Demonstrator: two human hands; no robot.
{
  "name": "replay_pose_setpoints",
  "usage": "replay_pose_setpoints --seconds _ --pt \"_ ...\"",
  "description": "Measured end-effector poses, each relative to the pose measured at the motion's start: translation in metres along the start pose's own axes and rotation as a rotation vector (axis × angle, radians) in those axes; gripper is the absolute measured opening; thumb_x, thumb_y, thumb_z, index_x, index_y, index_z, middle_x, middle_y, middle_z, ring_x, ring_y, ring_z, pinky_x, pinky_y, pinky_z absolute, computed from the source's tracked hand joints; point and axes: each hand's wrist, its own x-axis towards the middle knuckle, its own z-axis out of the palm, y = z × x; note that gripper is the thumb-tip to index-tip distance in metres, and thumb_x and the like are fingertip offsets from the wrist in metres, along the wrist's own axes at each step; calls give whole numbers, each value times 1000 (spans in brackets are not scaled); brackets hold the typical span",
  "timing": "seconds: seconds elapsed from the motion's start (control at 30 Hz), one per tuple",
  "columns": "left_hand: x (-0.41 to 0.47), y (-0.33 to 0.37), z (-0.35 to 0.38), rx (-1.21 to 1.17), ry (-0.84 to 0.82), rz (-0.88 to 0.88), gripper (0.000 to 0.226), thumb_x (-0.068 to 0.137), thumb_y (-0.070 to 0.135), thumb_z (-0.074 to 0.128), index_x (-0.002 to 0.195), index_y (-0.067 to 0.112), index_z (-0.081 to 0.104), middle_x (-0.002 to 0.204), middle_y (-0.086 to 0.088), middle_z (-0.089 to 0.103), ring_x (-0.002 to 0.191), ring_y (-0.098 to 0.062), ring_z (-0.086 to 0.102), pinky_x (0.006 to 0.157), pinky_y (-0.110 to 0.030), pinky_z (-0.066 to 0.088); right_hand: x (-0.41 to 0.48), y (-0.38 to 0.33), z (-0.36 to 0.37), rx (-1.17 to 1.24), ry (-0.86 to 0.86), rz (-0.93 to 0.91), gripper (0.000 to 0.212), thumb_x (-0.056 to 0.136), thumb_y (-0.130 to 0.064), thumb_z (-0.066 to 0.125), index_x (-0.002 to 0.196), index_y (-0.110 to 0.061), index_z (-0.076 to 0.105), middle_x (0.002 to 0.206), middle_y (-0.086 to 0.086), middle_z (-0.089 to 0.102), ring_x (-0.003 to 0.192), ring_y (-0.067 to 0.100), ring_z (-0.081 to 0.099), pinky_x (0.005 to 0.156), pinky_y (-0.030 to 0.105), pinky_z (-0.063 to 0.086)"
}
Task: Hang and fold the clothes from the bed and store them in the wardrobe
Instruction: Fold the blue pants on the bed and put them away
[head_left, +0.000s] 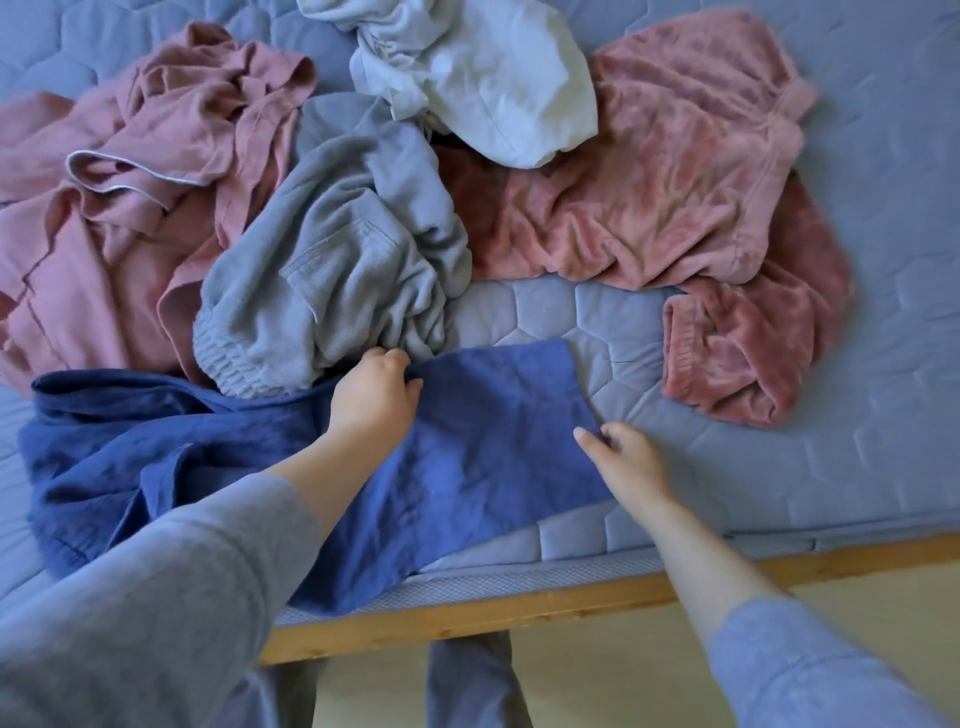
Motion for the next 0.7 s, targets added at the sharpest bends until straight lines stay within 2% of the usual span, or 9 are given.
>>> replay_pose_setpoints --seconds 0.07,0.13,0.23,0.3,0.37,0.47,0.53,0.6,0.7 --pt "2 6 -2 -44 16 3 18 95 20 51 96 5 61 99 -13 56 81 -30 53 63 -32 32 -8 7 -1 0 33 -46 43 93 -24 64 60 -18 36 53 -7 36 52 10 34 51 29 25" --pt "6 12 -2 -96 44 -4 17 95 17 50 97 6 63 100 -12 58 80 -26 51 64 -32 32 -15 10 -5 30 152 -68 42 94 -23 61 63 -18 33 57 -2 35 56 15 33 55 36 26" --pt "7 16 0 -131 37 -15 19 94 15 50 105 9 66 107 -11 60 90 -29 57 72 -35 42 -26 22 -11 -77 205 -99 46 94 -23 62 61 -19 30 54 -2 33 55 18 32 54 38 26" --pt "4 16 3 -125 -5 -23 21 94 15 51 108 9 66 110 -13 59 93 -32 57 73 -35 43 -34 32 -13 -140 179 -82 46 92 -24 65 59 -19 33 51 -4 35 51 15 33 52 35 27" --pt "-1 16 5 -123 -28 -25 21 93 17 54 111 9 63 112 -13 55 91 -32 57 70 -32 39 -37 36 -14 -146 171 -37 37 92 -26 66 63 -19 43 53 -5 44 53 15 42 53 34 32" --pt "-15 14 1 -130 -19 -4 27 93 19 57 118 11 57 117 -9 49 86 -29 58 67 -32 39 -43 24 -13 -181 226 -8 15 90 -28 66 87 -14 61 75 0 61 73 24 58 64 36 45" --pt "-25 11 -4 -133 9 30 31 93 18 58 123 11 55 122 -7 47 82 -27 59 66 -35 44 -46 12 -9 -215 301 -54 25 89 -27 68 107 -10 64 98 5 65 92 25 60 80 40 49" --pt "-33 8 -9 -133 29 65 33 92 18 59 125 11 55 124 -8 46 81 -26 59 67 -36 46 -45 -4 -4 -206 294 -92 36 91 -30 65 118 -7 61 113 9 64 105 27 59 91 40 48" --pt "-39 2 -10 -110 10 74 29 93 20 57 120 10 57 121 -9 51 81 -25 56 68 -34 41 -24 -34 8 -194 195 -92 43 95 -36 58 125 -5 57 119 12 63 112 32 57 95 39 45"
